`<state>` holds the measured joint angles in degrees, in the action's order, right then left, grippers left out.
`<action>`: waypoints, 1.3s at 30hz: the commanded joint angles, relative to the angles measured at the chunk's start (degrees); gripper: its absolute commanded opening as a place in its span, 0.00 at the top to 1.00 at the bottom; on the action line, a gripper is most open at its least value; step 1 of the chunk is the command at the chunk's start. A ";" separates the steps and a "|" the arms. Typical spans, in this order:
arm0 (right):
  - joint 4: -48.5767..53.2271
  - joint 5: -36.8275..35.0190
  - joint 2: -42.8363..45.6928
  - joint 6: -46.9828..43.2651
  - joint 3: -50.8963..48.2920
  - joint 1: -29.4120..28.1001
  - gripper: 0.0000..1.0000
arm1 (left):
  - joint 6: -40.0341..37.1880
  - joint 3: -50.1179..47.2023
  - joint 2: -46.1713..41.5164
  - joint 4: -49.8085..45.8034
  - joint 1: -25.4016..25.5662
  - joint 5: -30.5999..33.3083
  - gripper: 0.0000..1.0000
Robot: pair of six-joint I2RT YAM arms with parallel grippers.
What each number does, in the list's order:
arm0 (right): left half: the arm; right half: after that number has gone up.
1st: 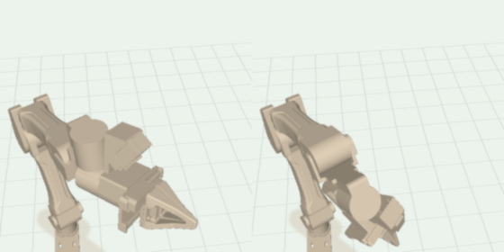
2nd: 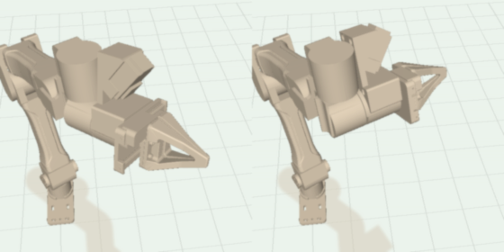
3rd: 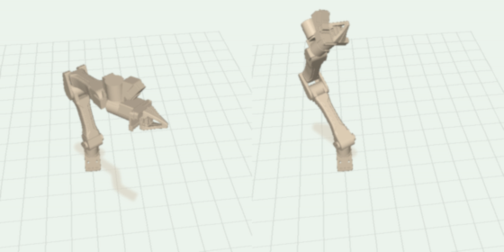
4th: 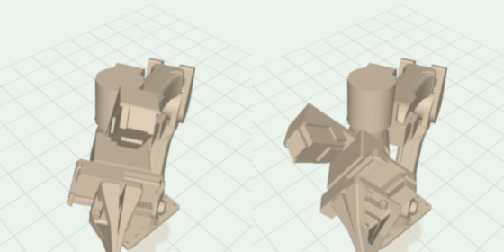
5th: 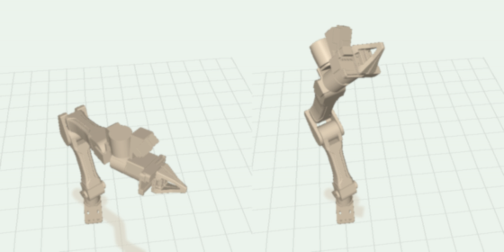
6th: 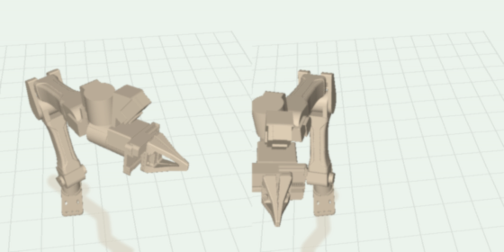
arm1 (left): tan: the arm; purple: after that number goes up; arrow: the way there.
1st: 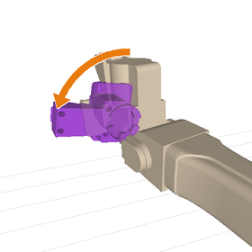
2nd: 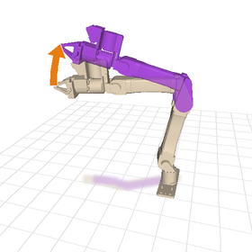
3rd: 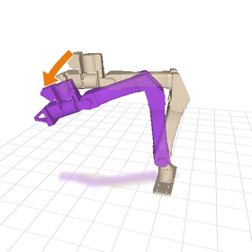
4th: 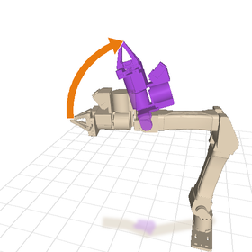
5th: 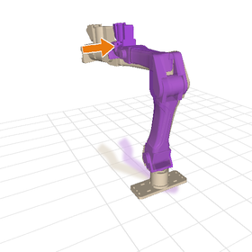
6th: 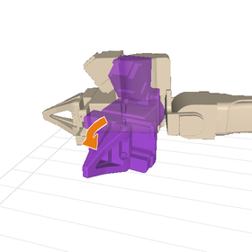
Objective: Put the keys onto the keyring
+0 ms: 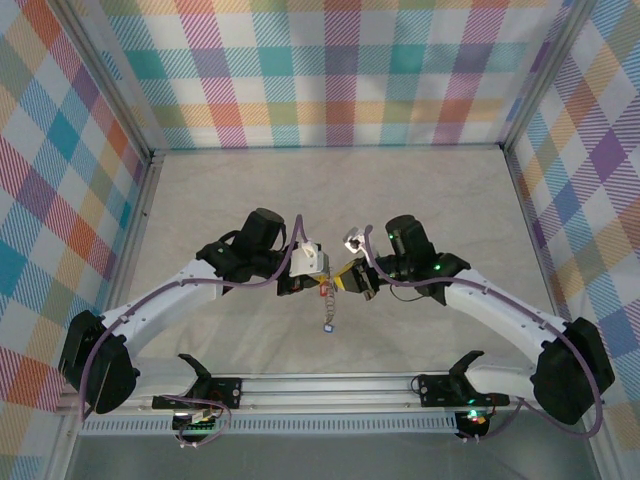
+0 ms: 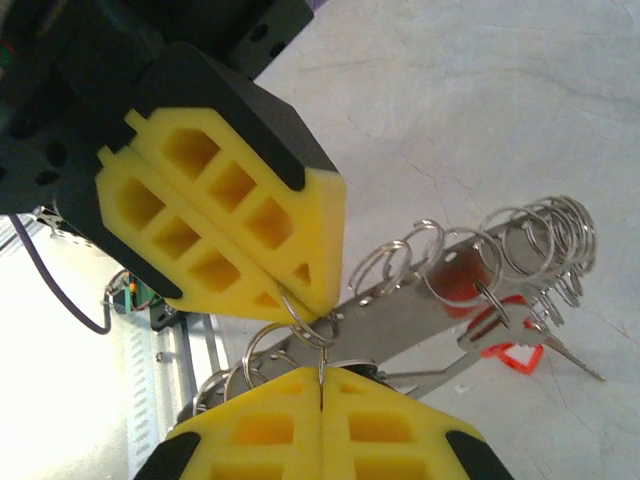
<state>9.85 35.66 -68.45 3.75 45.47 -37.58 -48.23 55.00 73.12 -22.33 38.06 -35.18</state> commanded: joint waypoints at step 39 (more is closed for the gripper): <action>0.85 -9.86 -4.42 4.13 4.87 -3.80 1.00 | 2.62 -1.16 -0.57 3.99 0.26 3.71 1.00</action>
<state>12.69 28.73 -72.71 4.93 48.88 -40.97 -45.87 54.46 73.49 -20.80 38.06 -30.11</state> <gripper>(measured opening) 0.050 0.049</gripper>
